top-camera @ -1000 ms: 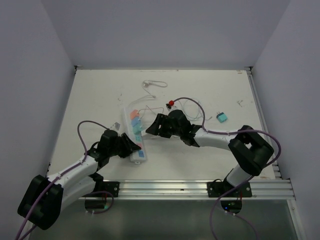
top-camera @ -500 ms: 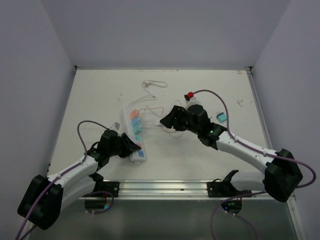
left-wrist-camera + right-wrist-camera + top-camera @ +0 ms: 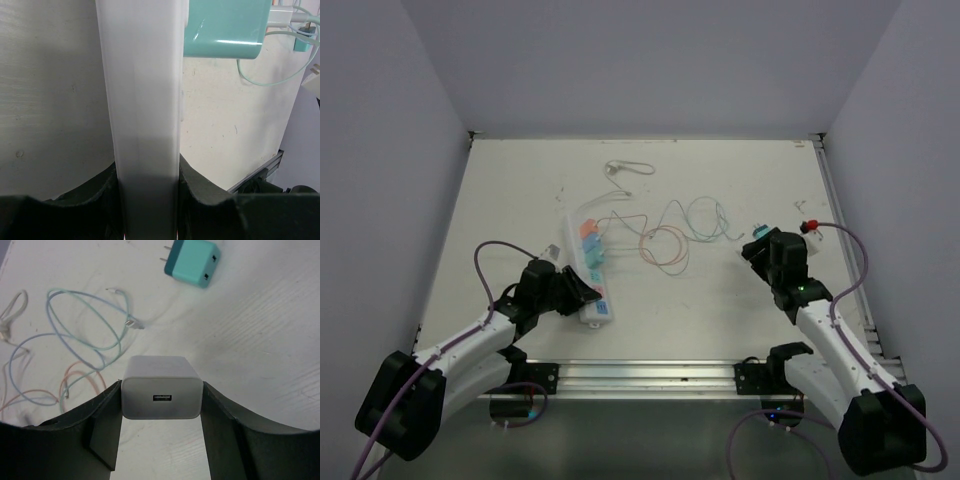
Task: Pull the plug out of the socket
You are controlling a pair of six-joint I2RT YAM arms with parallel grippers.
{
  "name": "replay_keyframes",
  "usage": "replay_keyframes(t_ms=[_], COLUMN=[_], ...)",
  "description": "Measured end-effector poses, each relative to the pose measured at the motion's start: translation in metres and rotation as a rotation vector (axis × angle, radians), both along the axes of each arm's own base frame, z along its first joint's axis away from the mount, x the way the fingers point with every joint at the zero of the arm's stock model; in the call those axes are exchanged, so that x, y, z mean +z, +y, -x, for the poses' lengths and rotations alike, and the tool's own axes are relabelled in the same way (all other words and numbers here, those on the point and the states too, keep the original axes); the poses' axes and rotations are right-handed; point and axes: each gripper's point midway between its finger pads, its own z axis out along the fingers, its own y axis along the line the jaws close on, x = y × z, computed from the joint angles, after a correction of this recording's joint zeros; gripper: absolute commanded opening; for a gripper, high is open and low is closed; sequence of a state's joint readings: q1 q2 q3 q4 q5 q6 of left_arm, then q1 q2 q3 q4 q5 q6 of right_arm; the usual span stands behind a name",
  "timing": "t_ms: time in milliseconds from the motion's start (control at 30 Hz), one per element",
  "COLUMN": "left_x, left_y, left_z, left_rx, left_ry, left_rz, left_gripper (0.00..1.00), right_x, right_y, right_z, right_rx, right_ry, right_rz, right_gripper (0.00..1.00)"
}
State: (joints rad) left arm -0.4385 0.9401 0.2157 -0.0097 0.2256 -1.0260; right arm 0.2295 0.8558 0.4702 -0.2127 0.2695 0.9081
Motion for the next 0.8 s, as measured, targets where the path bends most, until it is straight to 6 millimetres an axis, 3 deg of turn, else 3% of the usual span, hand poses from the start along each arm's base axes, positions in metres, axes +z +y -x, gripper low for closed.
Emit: replay_keyframes(t_ms=[167, 400, 533, 600, 800], left_x=[0.0, 0.0, 0.0, 0.0, 0.0], left_y=[0.001, 0.002, 0.002, 0.002, 0.002], left_z=[0.0, 0.0, 0.0, 0.0, 0.0], left_rx=[-0.001, -0.005, -0.004, -0.005, -0.006], left_ry=[-0.005, -0.01, -0.011, -0.011, -0.012], left_rz=[-0.006, -0.01, -0.012, -0.012, -0.013], left_gripper=[0.0, 0.0, 0.0, 0.0, 0.0], right_x=[-0.023, -0.05, -0.054, -0.054, -0.055], right_y=[-0.025, -0.028, -0.028, -0.03, -0.035], right_z=[0.0, 0.0, -0.008, -0.015, -0.028], right_rx=[-0.11, -0.16, -0.181, -0.198, -0.237], right_ry=[0.085, 0.181, 0.179, 0.168, 0.147], right_rz=[-0.057, -0.159, -0.225, -0.26, -0.341], right_gripper=[0.0, 0.01, 0.16, 0.29, 0.5])
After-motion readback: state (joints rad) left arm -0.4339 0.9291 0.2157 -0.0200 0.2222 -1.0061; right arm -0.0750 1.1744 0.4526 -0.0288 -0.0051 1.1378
